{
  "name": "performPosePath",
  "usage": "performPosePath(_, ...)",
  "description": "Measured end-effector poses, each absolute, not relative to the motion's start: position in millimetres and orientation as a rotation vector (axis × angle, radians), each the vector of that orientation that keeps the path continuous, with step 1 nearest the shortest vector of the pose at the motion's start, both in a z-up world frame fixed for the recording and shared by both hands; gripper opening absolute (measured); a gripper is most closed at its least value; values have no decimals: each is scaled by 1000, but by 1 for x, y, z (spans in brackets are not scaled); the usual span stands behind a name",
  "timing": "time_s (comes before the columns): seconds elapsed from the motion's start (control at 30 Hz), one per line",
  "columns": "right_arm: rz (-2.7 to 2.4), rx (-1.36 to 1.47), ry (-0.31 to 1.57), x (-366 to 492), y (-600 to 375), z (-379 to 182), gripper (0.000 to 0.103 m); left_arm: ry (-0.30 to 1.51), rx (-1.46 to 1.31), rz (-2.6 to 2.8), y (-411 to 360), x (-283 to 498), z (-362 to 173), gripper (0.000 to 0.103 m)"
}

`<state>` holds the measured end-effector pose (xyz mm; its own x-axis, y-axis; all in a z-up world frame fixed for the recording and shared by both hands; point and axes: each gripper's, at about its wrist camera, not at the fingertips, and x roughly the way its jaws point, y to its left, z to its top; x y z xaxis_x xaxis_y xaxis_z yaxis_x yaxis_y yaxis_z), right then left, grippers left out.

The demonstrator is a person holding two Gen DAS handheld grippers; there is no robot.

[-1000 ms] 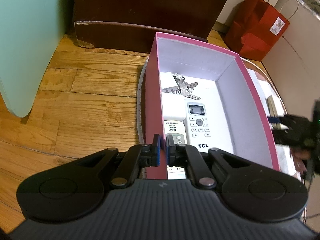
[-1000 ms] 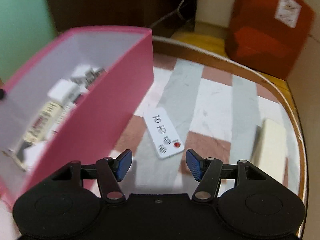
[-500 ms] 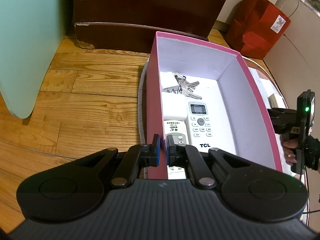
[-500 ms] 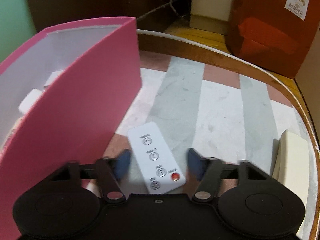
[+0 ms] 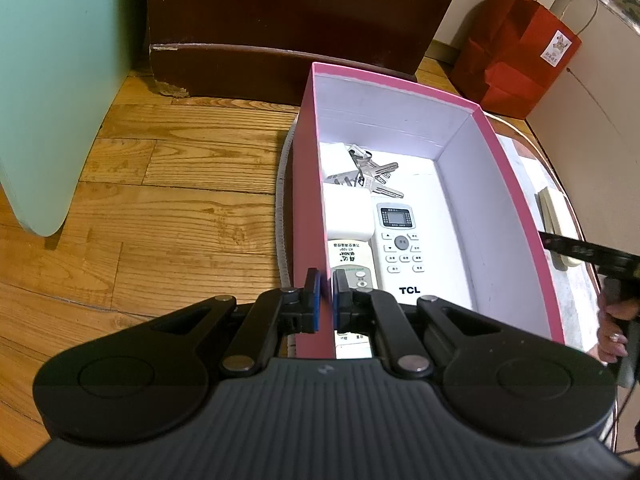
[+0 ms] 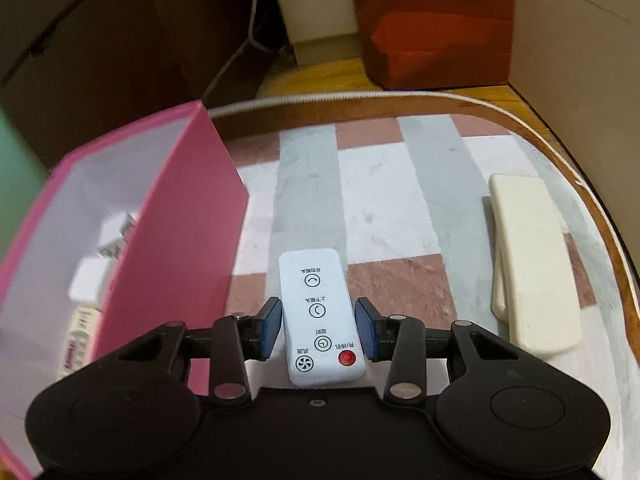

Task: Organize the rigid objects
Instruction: 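Lower the small white remote into the box and release, then reach the right tool to the cream power bank and grasp it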

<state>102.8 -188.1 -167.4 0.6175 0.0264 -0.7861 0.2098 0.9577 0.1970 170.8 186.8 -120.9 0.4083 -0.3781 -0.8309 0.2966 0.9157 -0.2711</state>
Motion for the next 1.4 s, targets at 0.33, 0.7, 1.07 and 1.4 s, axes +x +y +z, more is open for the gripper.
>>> performPosePath(0.33, 61, 429, 759, 65, -160, -95, 46, 1069, -85, -425, 187, 170, -121, 5)
performPosePath(0.7, 144, 321, 928, 96, -89, -103, 46, 1071, -82, -424, 186, 170, -121, 4)
performPosePath(1.07, 62, 94, 980, 94, -57, -111, 35, 1071, -97, -433, 189, 170, -122, 5)
performPosePath(1.4, -137, 216, 850, 78, -155, -83, 37, 1072, -90, -430, 188, 170, -121, 5)
